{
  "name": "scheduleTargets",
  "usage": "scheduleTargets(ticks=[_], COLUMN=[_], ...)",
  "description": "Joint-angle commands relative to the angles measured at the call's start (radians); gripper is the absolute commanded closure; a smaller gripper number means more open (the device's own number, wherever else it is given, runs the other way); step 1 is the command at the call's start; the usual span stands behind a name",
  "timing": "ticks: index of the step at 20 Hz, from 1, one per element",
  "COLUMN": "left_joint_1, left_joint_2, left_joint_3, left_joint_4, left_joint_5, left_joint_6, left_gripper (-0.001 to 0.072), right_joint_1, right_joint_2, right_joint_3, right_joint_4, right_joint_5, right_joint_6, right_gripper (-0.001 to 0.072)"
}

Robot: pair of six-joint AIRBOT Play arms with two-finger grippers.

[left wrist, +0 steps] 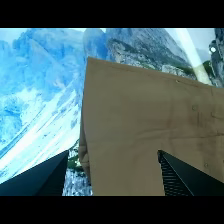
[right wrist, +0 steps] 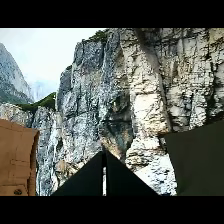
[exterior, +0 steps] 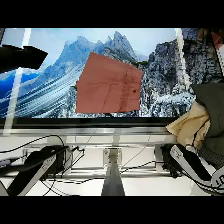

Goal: Fold the clothes and pants, and hang the long-sleeved shirts on hangers.

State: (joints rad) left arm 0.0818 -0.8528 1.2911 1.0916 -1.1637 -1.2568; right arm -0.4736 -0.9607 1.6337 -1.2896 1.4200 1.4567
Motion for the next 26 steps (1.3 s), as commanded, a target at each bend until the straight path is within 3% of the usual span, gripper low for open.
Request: scheduleTargets(ticks=[1,10,16,20,23,26], left_joint_1=[0.001,0.001,0.001,0.002,0.002,0.004], left_joint_2=[0.000,0.000,0.000,0.000,0.003,0.000], left_joint_3=[0.000,-0.001,-0.001,-0.001,-0.001,-0.016], left_joint_4=[0.000,0.000,-0.011,0.001,0.152,0.463], left_joint_5=[0.001,0.000,0.121,0.124,0.039,-0.108], left_joint_6=[0.000,0.000,0.000,0.000,0.000,-0.061], left_gripper=[0.0106,0.0106,0.0103,0.0103,0.0103,0.0103], right_joint_1=[0.001,0.000,0.001,0.001,0.000,0.001], right_joint_2=[-0.001,0.000,-0.001,0.004,0.012,0.013], right_joint_3=[-0.001,-0.001,0.000,0.000,0.001,0.001], right_joint_4=[0.000,0.000,0.024,0.040,0.040,0.040], right_joint_5=[0.000,0.000,-0.360,-0.348,-0.313,-0.337], right_joint_6=[0.000,0.000,0.024,0.022,0.023,0.023], right_gripper=[0.0692,0.0692,0.0691,0.0692,0.0692,0.0692])
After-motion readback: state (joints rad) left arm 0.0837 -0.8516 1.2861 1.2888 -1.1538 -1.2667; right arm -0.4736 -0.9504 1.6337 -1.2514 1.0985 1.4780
